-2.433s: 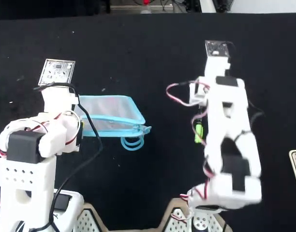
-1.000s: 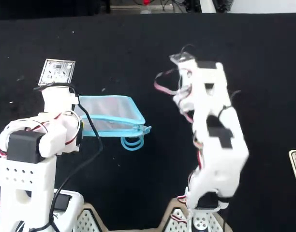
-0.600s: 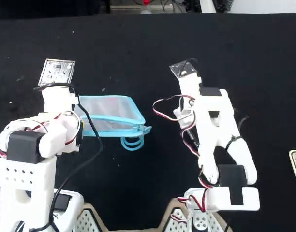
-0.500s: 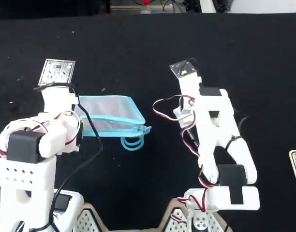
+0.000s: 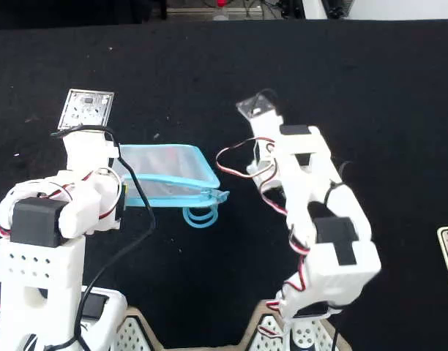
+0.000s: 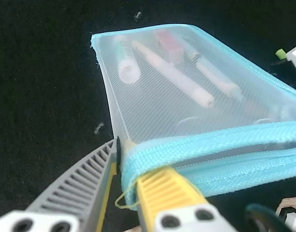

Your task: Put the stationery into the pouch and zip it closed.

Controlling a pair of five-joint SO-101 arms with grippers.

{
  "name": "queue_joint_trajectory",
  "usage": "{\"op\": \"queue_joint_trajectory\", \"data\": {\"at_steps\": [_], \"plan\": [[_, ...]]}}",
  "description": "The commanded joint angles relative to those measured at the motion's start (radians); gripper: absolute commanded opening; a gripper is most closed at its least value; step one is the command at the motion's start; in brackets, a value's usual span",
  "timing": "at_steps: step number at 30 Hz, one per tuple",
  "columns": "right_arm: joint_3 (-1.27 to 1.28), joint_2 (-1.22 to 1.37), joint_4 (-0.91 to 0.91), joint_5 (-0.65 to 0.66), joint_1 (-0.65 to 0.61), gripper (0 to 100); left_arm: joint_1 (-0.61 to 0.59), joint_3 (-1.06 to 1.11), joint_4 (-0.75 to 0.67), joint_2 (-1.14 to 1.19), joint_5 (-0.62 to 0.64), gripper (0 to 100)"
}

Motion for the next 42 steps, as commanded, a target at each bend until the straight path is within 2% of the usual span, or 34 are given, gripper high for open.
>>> {"op": "queue_joint_trajectory", "data": {"at_steps": [1,6,9,12,16,20,26,30,35,42], "plan": [[-0.048,0.030,-0.049,0.124,0.074,13.8,0.013,-0.008,0.005,-0.017,-0.009,3],[-0.045,0.051,-0.051,0.153,0.075,12.5,0.013,-0.008,0.005,-0.017,-0.009,3],[-0.048,0.045,-0.054,0.169,0.077,0.3,0.013,-0.008,0.005,-0.017,-0.009,3],[-0.044,-0.001,-0.037,0.164,0.081,0.9,0.013,-0.008,0.005,-0.017,-0.009,3],[-0.047,-0.182,0.149,0.161,0.057,1.0,0.013,-0.008,0.005,-0.017,-0.009,3],[-0.039,-0.406,0.295,0.083,-0.017,1.1,0.013,-0.008,0.005,-0.017,-0.009,3],[-0.044,-0.737,0.404,0.057,-0.135,1.1,0.013,-0.008,0.005,-0.017,-0.009,3],[-0.045,-0.978,0.400,-0.061,-0.249,1.1,0.013,-0.005,0.005,-0.017,-0.009,3],[-0.039,-1.270,0.345,-0.193,-0.456,1.1,0.013,0.002,0.005,-0.017,-0.009,3],[0.096,-1.595,0.037,-0.210,-0.644,1.1,0.018,0.002,0.002,-0.017,-0.009,3]]}}
